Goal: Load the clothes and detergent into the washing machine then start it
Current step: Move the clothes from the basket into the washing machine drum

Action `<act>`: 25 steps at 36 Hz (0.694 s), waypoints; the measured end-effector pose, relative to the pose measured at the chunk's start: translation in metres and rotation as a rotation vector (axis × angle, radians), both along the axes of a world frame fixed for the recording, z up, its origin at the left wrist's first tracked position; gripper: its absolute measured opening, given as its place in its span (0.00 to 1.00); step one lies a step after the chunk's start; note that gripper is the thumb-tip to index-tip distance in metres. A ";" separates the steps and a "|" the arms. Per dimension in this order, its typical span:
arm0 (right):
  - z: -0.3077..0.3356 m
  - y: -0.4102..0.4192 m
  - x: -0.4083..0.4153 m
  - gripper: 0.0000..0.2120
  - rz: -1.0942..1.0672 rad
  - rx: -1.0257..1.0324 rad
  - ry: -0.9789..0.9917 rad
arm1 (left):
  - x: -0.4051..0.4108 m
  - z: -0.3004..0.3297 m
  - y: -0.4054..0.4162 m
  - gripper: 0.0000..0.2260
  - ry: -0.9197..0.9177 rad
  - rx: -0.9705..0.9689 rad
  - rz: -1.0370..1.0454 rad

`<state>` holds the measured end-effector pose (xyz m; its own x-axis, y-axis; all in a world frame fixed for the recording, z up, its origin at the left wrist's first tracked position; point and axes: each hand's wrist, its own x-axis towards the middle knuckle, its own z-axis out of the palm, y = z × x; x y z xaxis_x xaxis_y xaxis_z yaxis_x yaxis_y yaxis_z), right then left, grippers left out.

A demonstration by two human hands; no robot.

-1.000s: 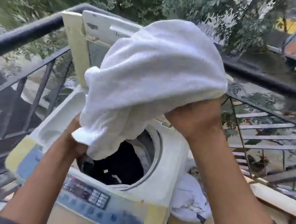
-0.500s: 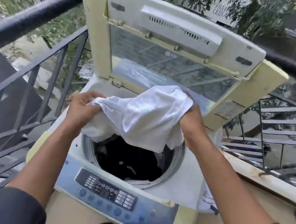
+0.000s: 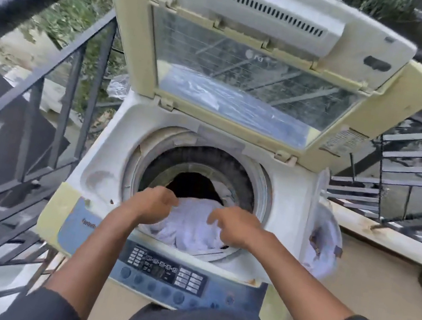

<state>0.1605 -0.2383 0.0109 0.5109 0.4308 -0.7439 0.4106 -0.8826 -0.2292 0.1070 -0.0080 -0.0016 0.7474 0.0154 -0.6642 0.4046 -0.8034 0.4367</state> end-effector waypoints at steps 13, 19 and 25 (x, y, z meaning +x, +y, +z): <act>0.033 -0.079 -0.022 0.15 -0.452 0.465 -0.343 | 0.000 0.047 -0.044 0.10 -0.265 -0.206 0.181; 0.045 -0.144 -0.032 0.10 -0.728 0.699 -0.430 | 0.019 0.083 -0.122 0.09 -0.366 -0.350 0.082; 0.046 -0.221 -0.035 0.10 -0.959 0.786 -0.441 | 0.040 0.101 -0.212 0.08 -0.357 -0.508 0.006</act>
